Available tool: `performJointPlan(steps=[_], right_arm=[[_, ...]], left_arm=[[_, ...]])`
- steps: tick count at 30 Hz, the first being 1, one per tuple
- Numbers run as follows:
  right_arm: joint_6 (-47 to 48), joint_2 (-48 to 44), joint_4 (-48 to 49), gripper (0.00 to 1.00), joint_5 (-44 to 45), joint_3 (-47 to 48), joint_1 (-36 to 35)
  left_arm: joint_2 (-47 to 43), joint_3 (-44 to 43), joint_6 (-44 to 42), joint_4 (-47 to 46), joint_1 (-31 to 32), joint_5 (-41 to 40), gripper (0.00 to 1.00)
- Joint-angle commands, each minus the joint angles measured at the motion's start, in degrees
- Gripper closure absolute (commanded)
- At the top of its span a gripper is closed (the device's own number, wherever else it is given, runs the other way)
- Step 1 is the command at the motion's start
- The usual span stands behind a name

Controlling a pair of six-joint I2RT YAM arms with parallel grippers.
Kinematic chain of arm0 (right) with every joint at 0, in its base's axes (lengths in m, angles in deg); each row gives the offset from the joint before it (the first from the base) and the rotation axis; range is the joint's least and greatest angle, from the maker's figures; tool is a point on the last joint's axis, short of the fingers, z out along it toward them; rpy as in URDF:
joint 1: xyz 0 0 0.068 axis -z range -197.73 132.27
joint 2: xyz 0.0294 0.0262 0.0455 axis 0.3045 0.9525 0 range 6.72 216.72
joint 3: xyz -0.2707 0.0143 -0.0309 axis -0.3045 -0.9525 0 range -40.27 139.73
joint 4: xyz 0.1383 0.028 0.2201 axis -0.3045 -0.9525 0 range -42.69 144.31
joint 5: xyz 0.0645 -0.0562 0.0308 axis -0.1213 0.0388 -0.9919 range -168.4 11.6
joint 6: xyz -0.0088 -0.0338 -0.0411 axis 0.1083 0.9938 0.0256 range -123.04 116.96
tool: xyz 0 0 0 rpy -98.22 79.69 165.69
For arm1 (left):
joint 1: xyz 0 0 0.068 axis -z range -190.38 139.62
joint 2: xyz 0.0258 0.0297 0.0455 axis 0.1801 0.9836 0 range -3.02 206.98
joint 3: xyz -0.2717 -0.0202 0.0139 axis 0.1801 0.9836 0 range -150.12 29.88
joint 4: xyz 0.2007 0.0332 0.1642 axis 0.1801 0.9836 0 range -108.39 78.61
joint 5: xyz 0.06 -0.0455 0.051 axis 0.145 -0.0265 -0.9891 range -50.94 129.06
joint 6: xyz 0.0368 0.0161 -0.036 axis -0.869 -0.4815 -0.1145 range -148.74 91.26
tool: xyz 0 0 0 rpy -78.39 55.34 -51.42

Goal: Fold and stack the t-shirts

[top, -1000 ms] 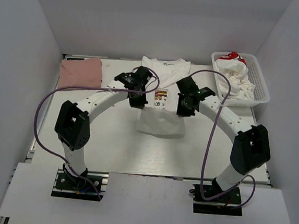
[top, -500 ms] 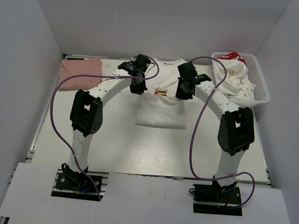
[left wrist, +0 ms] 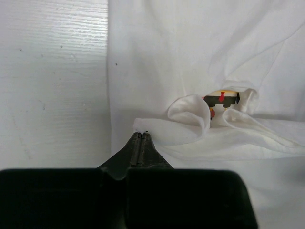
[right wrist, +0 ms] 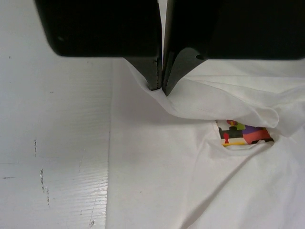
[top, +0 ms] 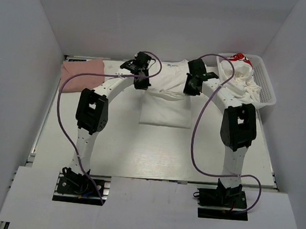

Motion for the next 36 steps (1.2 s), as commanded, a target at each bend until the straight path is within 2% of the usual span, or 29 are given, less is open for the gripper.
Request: performJointPlan(steps=[1,5,6,7,8,9,10,11,12,14,16,17,19,20,25,28,32,33,36], right_arm=[[-0.2,2.9,2.5,1.0,-1.0,2.8,1.2],[0.1,5.6,5.6,0.98,-2.3,3.4,1.8],[0.2,6.0,6.8,0.9,-2.5,3.8,1.8],[0.7,6.8,6.7,0.78,-3.2,5.3,2.1],[0.9,7.8,5.9,0.53,-3.7,7.3,2.3],[0.7,7.9,5.2,0.42,-3.6,8.2,2.4],[1.4,7.9,3.8,0.31,-3.6,9.8,2.6],[1.5,7.2,3.5,0.18,-3.3,10.5,2.6],[1.7,6.6,3.4,0.1,-3.1,10.2,2.6],[1.7,2.5,3.8,0.1,-3.3,7.0,2.4],[1.3,-1.4,3.8,0.1,-4.6,2.2,2.5],[0.3,-6.1,4.0,0.1,-5.2,-2.0,2.4],[-0.4,-9.1,5.2,0.1,-6.7,-9.4,2.5],[-1.4,-12.7,5.3,0.1,-7.3,-16.8,2.4],[-4.7,-20.2,8.4,0.1,-14.6,-34.2,2.3],[-6.1,-21.1,10.2,0.1,-17.0,-36.9,2.4],[-6.0,-18.9,12.3,0.11,-17.4,-37.8,2.6],[-5.5,-18.6,13.0,0.13,-17.2,-37.6,2.6],[-5.3,-15.8,12.4,0.18,-16.8,-36.6,2.5]], left_arm=[[1.3,-2.9,-1.0,-3.0,-0.7,2.0,1.0],[3.3,-5.9,-0.4,-3.0,-1.2,0.4,1.0],[3.3,-6.6,-0.4,-3.0,-1.2,-0.7,1.0],[4.4,-7.2,-0.4,-3.0,-1.7,-0.7,0.98],[5.0,-8.1,-0.4,-1.9,-1.7,-0.7,0.87],[5.7,-10.4,-0.4,0.3,-2.4,-0.7,0.65],[5.7,-11.4,0.3,1.6,-2.4,-0.2,0.01],[5.7,-11.4,0.3,2.5,-2.4,-0.2,0.0],[4.7,-10.7,1.0,3.1,-2.4,-0.2,0.0],[1.6,-7.3,1.0,2.4,-2.9,-0.2,0.0],[-5.3,1.3,1.0,-0.7,-2.9,-0.2,0.0],[-7.8,8.4,1.0,-2.2,-2.9,1.0,0.0],[-14.6,15.2,1.0,-6.4,-2.3,2.8,0.0],[-16.1,21.0,1.0,-7.5,-1.7,4.6,0.0],[-20.5,33.5,1.0,-11.8,-1.2,13.3,0.0],[-19.8,37.1,1.8,-12.3,-0.7,13.9,0.0],[-18.2,38.3,2.3,-13.4,-0.7,13.9,0.21],[-17.3,38.3,2.3,-13.4,-0.7,13.9,0.36],[-15.5,38.3,2.3,-12.8,-0.7,13.9,0.54]])
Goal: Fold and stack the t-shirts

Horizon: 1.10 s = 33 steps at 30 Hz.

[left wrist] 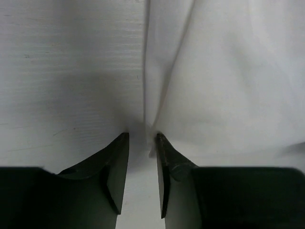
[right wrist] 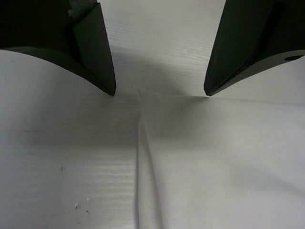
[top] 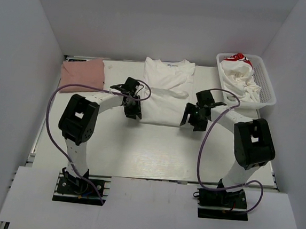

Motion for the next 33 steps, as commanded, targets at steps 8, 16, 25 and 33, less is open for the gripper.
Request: performJointPlan(steps=[8,16,25,33], right_arm=[[0.5,2.7,5.4,0.46,-0.8,-0.4,0.2],[3.7,1.2,3.2,0.93,-4.7,0.6,0.0],[12.6,-17.5,-12.5,1.0,-15.4,-3.5,-0.6],[14.9,-26.8,-20.7,1.0,-19.3,7.1,-0.4]], left_arm=[[0.5,3.7,1.3,-4.4,-0.1,3.0,0.72],[-2.2,5.1,0.6,-2.3,0.4,5.6,1.0],[-19.0,10.7,-6.4,8.1,1.5,14.1,1.0],[-31.7,3.9,-9.9,13.9,1.5,27.0,1.0]])
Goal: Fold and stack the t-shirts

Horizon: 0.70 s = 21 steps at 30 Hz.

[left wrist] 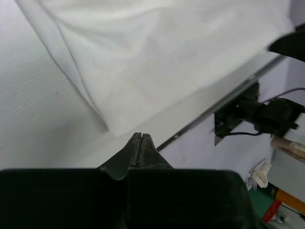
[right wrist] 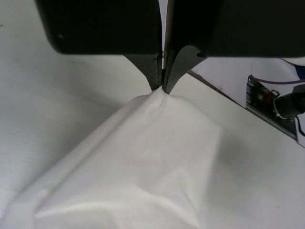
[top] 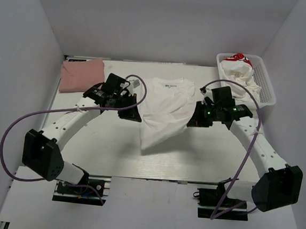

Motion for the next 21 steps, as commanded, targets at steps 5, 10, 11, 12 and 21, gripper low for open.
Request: performJointPlan(steps=[5,10,11,12,21], right_arm=[[0.7,-4.0,0.1,1.0,-2.6,8.5,0.6],[-0.2,-1.3,0.6,1.0,-2.7,10.9,1.0],[-0.1,0.1,0.1,1.0,-3.0,10.7,1.2],[0.0,-0.5,-0.6,1.0,-2.6,10.2,1.0],[-6.8,-8.5,-4.5,1.0,2.1,-10.7,0.9]], left_arm=[[-4.6,-8.6,-2.7,1.6,-1.0,5.6,1.0],[-3.3,-8.5,-2.7,2.1,-1.0,3.6,0.74],[-1.4,-8.5,-2.7,1.5,-0.4,2.9,0.71],[-0.5,-7.8,-2.7,1.5,-0.4,2.9,0.66],[7.1,0.3,-0.7,0.2,3.7,8.2,0.35]])
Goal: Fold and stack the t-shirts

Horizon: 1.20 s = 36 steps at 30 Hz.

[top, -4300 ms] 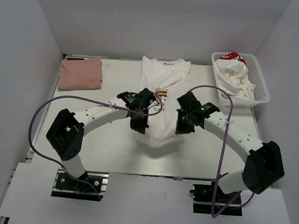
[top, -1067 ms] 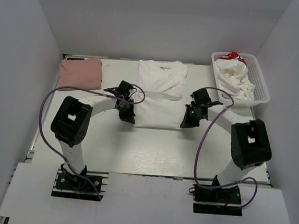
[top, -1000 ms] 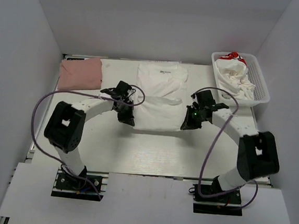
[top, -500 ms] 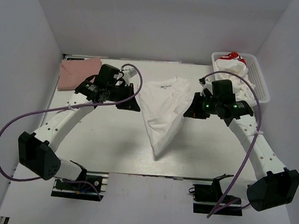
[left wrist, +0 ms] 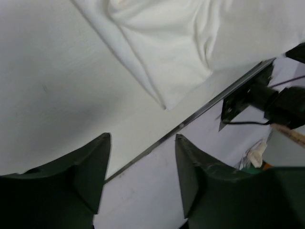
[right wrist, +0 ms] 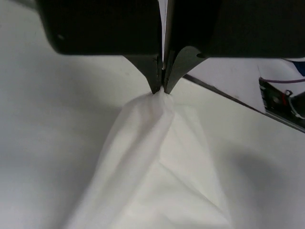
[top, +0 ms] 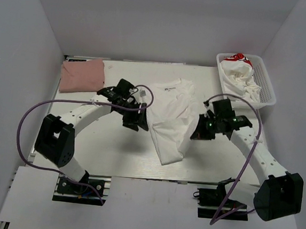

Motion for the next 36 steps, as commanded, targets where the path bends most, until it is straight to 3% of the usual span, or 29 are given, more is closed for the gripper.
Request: performJointPlan(steps=[1,5,9,12,16,21,26,29,32,35,36], right_arm=[[-5.4,-5.0,-4.0,1.0,1.6,-7.5,0.0],[-12.4,-10.9,-6.3,1.0,3.2,-18.8,0.0],[-14.6,-12.8,-7.9,1.0,3.2,-25.1,0.0],[-14.4,-12.0,-6.4,1.0,3.2,-24.8,0.0],[-12.2,-10.8,-6.6,1.0,3.6,-23.4,0.1],[-10.7,-9.0,-6.0,1.0,2.8,-23.2,0.0],[-9.9,-8.3,-5.4,1.0,2.8,-22.3,0.0],[-9.9,-7.6,-5.3,1.0,3.4,-21.6,0.2],[-9.7,-7.4,-5.3,1.0,3.7,-20.9,0.2],[-9.7,-7.4,-5.4,1.0,3.9,-20.2,0.1],[-9.7,-7.4,-5.1,1.0,4.0,-20.1,0.1]], left_arm=[[0.3,3.4,1.1,-0.7,3.7,3.6,0.31],[3.0,5.3,3.2,-0.2,9.5,1.1,0.22],[4.9,5.3,5.4,-1.7,14.3,-0.7,0.2],[7.6,5.3,7.0,-2.9,17.8,-1.6,0.23],[8.8,7.1,8.5,5.2,19.9,-10.0,0.24],[4.2,13.8,13.6,0.4,21.6,-10.1,0.23],[10.3,9.5,13.0,0.6,23.8,-11.5,0.24],[11.7,8.1,13.6,1.1,25.0,-13.0,0.3],[11.7,7.3,16.7,1.1,26.0,-15.8,0.46],[11.7,7.3,18.3,1.1,26.7,-17.8,0.77],[11.7,6.8,18.8,1.1,26.7,-17.8,0.93]])
